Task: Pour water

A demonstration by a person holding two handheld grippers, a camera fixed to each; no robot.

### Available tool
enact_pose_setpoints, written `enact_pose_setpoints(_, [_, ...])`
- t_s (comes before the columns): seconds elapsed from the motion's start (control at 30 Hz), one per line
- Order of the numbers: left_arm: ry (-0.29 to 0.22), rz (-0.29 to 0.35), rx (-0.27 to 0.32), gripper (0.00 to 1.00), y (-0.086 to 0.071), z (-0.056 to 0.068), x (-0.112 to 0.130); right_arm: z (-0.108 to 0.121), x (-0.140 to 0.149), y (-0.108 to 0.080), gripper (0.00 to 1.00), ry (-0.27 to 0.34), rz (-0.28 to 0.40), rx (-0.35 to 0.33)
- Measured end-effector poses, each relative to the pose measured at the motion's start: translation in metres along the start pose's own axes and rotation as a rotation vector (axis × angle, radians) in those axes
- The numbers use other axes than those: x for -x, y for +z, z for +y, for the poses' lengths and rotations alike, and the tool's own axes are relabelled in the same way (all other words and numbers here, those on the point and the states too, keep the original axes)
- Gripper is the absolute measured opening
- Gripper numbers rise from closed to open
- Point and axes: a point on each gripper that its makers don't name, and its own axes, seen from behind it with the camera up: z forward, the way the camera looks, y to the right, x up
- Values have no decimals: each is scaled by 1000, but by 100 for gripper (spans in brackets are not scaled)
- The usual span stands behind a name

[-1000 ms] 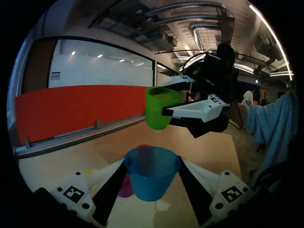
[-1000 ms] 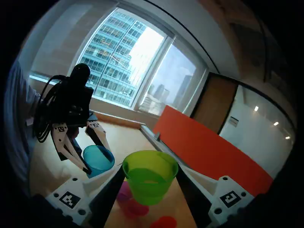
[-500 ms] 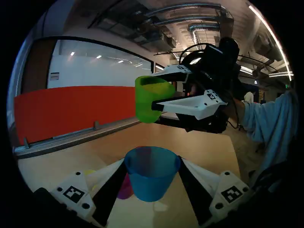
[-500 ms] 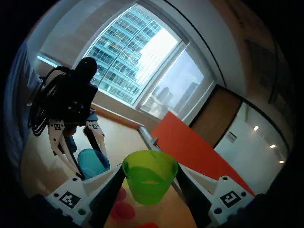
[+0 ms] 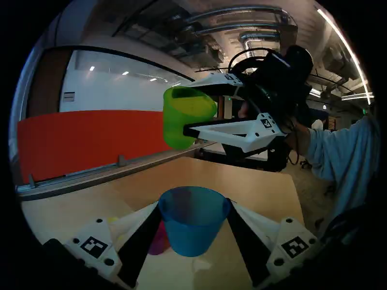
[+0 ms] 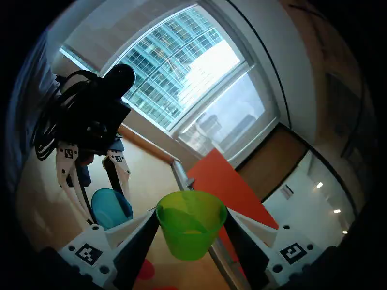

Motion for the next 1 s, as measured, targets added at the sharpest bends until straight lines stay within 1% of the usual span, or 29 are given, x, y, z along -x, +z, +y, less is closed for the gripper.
enact_pose_setpoints(0.57, [1, 17, 0, 89, 2, 2, -8, 11, -9, 10, 92, -144, -2, 14])
enact_pose_setpoints(1.0, [1, 18, -2, 89, 2, 2, -8, 20, -13, 12, 92, -215, 0, 29])
